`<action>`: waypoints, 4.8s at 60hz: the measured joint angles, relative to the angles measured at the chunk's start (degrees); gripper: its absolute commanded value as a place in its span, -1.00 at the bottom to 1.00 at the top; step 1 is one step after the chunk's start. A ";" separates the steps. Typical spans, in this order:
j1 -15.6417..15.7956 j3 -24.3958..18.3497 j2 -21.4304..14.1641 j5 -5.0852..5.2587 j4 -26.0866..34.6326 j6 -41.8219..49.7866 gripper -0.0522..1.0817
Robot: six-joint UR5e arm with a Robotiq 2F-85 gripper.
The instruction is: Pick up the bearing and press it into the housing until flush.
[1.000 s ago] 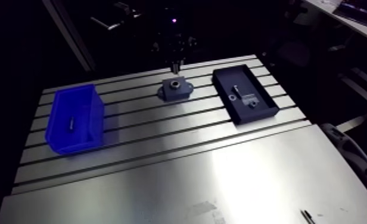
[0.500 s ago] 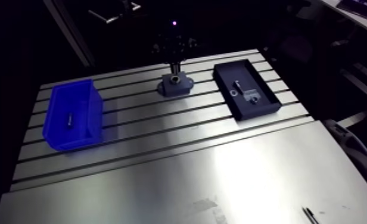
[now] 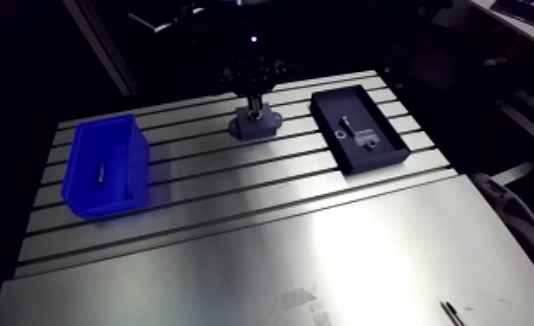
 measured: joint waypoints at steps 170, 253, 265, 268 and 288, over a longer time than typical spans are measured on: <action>0.32 -0.14 1.83 -0.35 -0.20 -0.76 0.99; 0.33 -3.15 -11.02 -0.56 12.06 -0.66 -0.90; 0.32 -5.26 -13.74 -0.57 16.52 -0.14 -0.90; 0.32 -5.81 -14.37 -0.55 17.65 0.06 -0.90; 0.82 -8.54 -18.95 -0.34 24.26 2.86 -0.90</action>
